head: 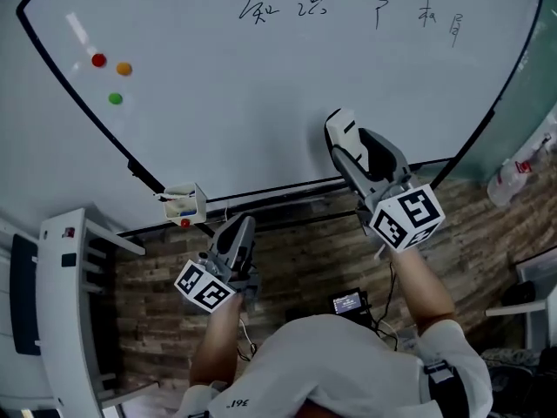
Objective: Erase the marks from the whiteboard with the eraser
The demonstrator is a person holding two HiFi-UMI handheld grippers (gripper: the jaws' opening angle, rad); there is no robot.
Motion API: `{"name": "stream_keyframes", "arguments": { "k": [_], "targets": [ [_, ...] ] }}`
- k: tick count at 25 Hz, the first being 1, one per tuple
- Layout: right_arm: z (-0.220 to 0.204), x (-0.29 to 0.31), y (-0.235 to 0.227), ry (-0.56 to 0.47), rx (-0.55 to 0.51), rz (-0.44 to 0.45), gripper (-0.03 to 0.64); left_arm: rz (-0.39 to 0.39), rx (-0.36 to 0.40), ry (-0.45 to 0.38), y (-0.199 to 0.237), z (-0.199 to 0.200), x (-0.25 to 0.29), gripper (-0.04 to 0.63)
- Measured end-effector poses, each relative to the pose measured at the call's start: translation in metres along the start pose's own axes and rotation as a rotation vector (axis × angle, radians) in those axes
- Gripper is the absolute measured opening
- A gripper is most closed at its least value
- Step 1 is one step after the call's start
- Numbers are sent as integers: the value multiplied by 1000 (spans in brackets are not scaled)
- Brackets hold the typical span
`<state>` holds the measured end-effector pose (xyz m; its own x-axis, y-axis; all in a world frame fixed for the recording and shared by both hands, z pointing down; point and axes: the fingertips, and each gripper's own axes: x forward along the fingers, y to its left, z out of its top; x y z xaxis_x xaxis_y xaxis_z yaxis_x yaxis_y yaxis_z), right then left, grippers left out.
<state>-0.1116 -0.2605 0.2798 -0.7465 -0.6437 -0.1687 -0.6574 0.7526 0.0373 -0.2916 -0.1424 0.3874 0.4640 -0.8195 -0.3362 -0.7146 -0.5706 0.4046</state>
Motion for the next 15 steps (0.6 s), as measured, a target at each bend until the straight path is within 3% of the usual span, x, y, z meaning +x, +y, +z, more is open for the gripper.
{"name": "stream_keyframes", "arguments": {
  "k": [15],
  "targets": [
    [56, 102, 10, -49, -199, 67, 252, 21, 81, -47, 5, 29, 48, 6]
  ]
}}
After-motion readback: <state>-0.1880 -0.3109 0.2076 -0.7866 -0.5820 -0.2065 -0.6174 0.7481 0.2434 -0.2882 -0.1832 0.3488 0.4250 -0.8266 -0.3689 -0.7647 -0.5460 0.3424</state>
